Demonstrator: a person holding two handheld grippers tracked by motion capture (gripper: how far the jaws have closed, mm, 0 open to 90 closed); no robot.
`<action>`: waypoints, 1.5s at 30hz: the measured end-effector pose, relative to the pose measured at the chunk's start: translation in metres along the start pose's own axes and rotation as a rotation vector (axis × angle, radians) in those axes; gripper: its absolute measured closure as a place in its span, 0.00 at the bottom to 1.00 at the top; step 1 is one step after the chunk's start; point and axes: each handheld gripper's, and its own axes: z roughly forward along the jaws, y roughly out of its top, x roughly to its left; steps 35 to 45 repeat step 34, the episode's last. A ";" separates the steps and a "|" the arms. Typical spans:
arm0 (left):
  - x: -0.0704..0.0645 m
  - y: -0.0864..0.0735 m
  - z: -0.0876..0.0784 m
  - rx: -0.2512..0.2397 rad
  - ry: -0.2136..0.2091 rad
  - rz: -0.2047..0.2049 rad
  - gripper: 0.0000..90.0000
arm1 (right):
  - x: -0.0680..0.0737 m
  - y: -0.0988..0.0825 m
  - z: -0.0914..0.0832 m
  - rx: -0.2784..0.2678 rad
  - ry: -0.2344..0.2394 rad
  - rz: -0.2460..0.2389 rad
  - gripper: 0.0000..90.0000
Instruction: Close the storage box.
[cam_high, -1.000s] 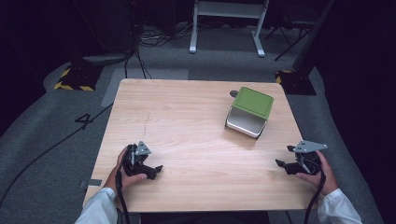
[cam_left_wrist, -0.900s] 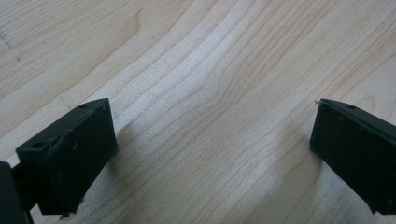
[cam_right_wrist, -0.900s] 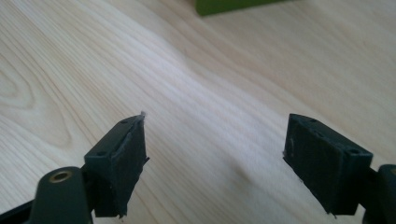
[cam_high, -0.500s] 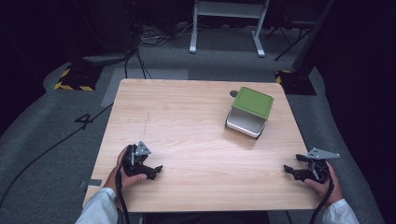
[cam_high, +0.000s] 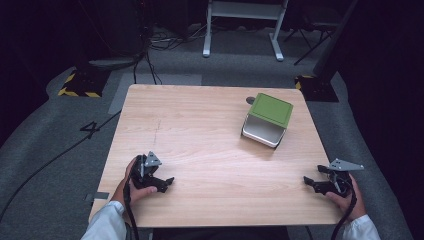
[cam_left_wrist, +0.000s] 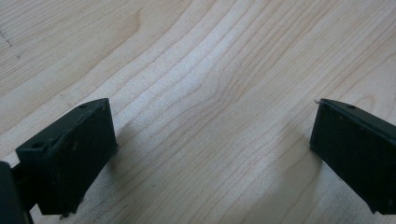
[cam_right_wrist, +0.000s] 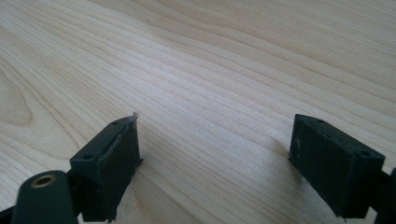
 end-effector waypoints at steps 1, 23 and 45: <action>0.000 0.000 0.000 0.000 -0.001 0.000 0.01 | 0.000 0.000 0.000 0.000 -0.001 0.000 0.18; 0.000 0.000 0.000 0.001 -0.002 0.001 0.01 | 0.000 0.000 0.000 0.000 -0.010 0.014 0.18; 0.000 0.000 0.000 0.001 -0.002 0.001 0.00 | 0.000 0.000 0.000 0.000 -0.010 0.014 0.18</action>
